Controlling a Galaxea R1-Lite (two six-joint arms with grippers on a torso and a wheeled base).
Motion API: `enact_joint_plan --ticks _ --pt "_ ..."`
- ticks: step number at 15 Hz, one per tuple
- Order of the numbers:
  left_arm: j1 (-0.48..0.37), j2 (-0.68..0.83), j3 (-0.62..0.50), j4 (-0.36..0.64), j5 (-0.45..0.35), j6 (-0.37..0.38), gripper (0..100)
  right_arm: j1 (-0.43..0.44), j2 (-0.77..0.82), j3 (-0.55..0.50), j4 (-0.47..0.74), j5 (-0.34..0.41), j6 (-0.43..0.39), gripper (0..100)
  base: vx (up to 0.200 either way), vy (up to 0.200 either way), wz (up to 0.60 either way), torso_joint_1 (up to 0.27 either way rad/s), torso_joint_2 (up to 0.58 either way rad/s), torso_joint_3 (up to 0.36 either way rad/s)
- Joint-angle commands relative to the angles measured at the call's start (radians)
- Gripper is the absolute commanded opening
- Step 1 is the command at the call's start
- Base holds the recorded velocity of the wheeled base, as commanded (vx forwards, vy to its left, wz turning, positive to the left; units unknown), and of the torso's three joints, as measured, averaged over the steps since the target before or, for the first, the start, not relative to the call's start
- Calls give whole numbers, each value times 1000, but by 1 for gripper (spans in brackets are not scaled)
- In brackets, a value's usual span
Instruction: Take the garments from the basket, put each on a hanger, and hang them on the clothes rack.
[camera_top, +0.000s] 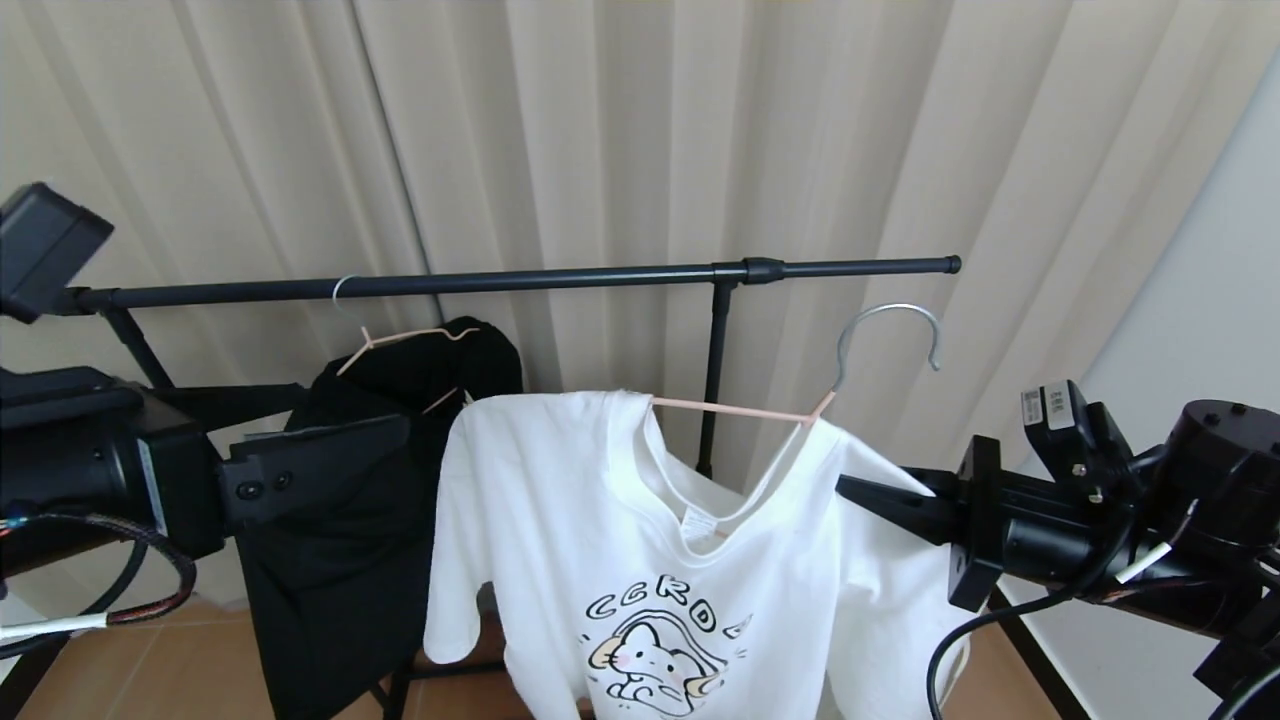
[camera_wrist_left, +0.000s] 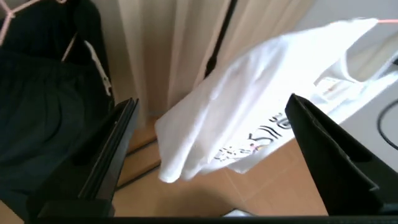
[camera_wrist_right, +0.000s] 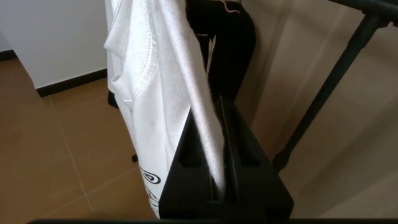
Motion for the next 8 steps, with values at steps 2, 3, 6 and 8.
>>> enact_joint_plan --ticks 2,3,6,8 --pt "-118 77 -88 39 -3 113 100 56 26 13 -1 2 -1 0 0 0 0 0 0 0" --pt "-152 94 -91 53 -9 153 100 59 25 13 -1 2 -1 0 0 0 0 0 0 0" --pt "-207 165 -114 100 -40 277 100 87 25 22 -1 2 -1 0 0 0 0 0 0 0" --pt "-215 211 -168 157 -100 332 100 107 22 28 -1 2 -1 0 0 0 0 0 0 0"
